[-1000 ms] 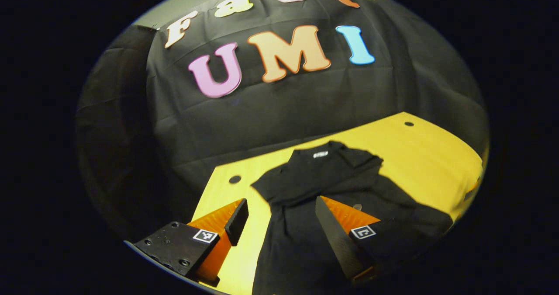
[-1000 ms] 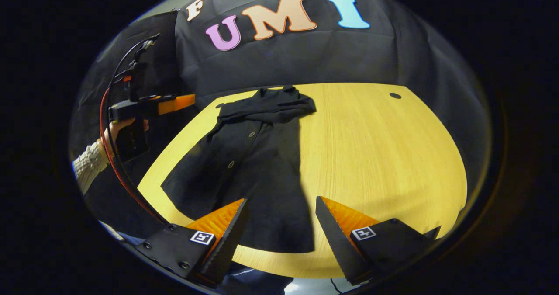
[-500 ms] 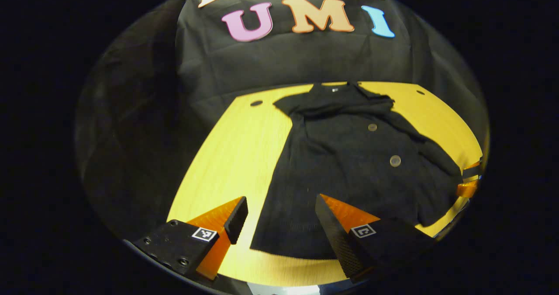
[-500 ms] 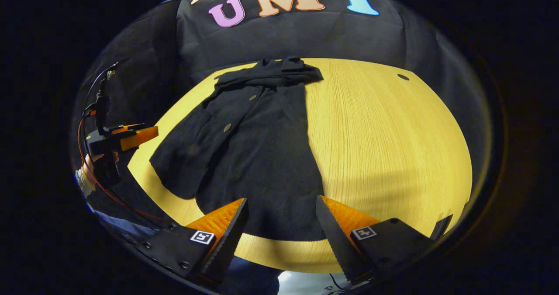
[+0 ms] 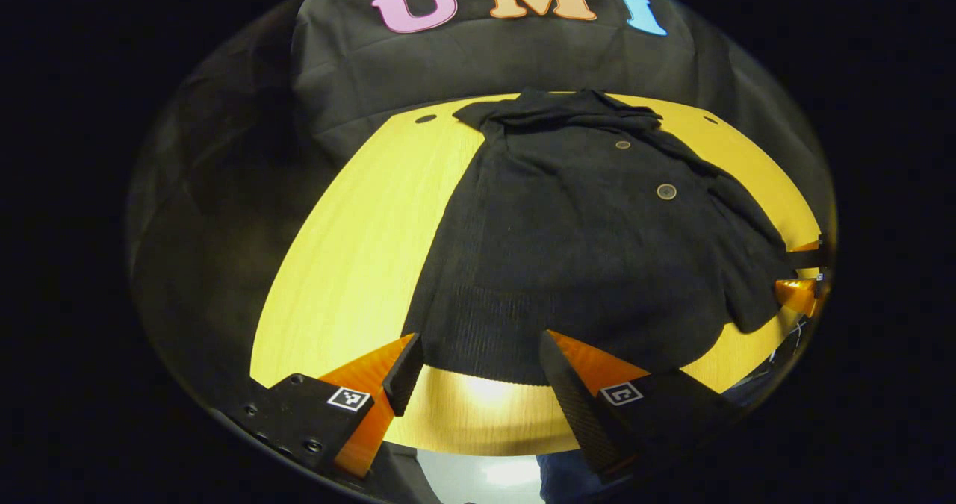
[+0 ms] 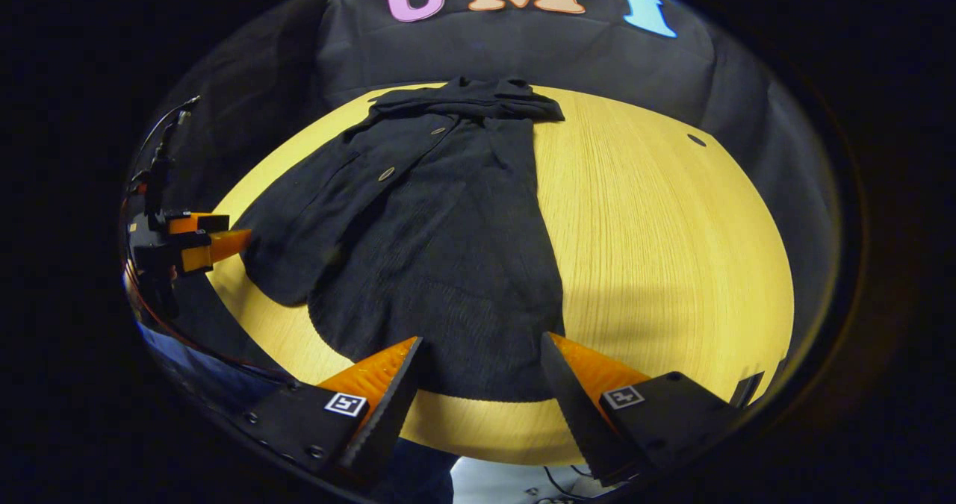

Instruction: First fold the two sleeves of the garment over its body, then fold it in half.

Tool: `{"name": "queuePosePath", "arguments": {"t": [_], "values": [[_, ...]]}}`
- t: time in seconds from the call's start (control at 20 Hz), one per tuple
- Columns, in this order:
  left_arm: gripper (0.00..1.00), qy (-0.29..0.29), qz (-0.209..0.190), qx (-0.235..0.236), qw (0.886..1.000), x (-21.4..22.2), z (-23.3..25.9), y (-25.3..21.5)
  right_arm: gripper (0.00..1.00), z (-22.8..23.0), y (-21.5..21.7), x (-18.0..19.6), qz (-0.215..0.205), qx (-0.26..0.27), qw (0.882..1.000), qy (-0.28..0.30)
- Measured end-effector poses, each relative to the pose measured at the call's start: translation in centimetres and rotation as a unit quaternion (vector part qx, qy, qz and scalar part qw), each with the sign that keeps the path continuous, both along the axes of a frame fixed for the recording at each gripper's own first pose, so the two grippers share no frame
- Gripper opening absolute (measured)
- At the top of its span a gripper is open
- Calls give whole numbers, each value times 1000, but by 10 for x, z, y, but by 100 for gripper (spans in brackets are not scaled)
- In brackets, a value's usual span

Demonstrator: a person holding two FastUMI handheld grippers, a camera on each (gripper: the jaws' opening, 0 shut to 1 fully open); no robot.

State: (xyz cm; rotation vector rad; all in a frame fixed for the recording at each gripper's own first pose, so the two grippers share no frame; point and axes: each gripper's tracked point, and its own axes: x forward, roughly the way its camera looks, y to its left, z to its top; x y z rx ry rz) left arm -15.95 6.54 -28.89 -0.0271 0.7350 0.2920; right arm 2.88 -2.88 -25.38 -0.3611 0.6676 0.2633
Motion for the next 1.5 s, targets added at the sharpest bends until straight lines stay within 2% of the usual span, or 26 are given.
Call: {"name": "queuePosePath", "arguments": {"t": [0.25, 0.3, 0.35, 0.4, 0.45, 0.5, 0.55, 0.65, 0.7, 0.75, 0.85, 0.9, 0.95, 1.05, 1.1, 1.15, 1.2, 1.25, 1.5], "values": [[91, -17, -20, 0, 1000, 5, -2, -9, 98, -1, 0, 0, -2, 16, 1000, -18], [87, -23, -20, -13, 999, 6, -4, -12, 92, -1, 0, -1, -2, 17, 1000, -22], [81, -34, -16, -30, 999, 7, -5, -14, 92, -2, 1, -1, -6, 21, 999, -24], [70, -43, -4, -47, 998, 7, -4, -16, 92, -2, 1, -1, -12, 23, 999, -27], [67, -51, 8, -56, 997, 8, -4, -16, 97, -3, 1, -1, -18, 27, 999, -29], [65, -53, 11, -56, 997, 7, -6, -20, 90, -4, 3, -3, -20, 30, 999, -30], [64, -52, 7, -54, 997, 7, -7, -23, 90, -5, 6, -4, -19, 32, 999, -31], [54, -56, -3, -52, 997, 10, -6, -32, 70, -7, 14, -6, -12, 30, 999, -33], [38, -61, -7, -49, 997, 12, -6, -35, 65, -8, 16, -7, -8, 29, 999, -31], [34, -67, -10, -53, 996, 12, -5, -39, 62, -9, 19, -7, -3, 33, 999, -28], [6, -70, -14, -55, 996, 15, -5, -41, 46, -11, 25, -9, 4, 45, 999, -20], [1, -70, -16, -56, 996, 14, -6, -41, 36, -13, 27, -10, 7, 53, 998, -13], [0, -64, -16, -61, 996, 13, -6, -41, 25, -11, 27, -10, 8, 57, 998, -11], [0, -59, -14, -74, 995, 12, -6, -40, 13, -11, 29, -9, 4, 61, 998, -4], [0, -60, -13, -81, 995, 13, -6, -41, 14, -12, 29, -10, -3, 66, 998, 5], [0, -60, -12, -86, 994, 14, -5, -40, 2, -11, 30, -10, -6, 70, 997, 8], [0, -56, -10, -90, 994, 14, -6, -40, 7, -9, 30, -12, -13, 75, 997, 12], [0, -54, -10, -90, 994, 15, -6, -40, 3, -9, 31, -10, -17, 79, 997, 12], [0, -42, -30, -96, 994, 16, 0, -42, 2, -4, 36, -11, -42, 89, 995, 7]]}}
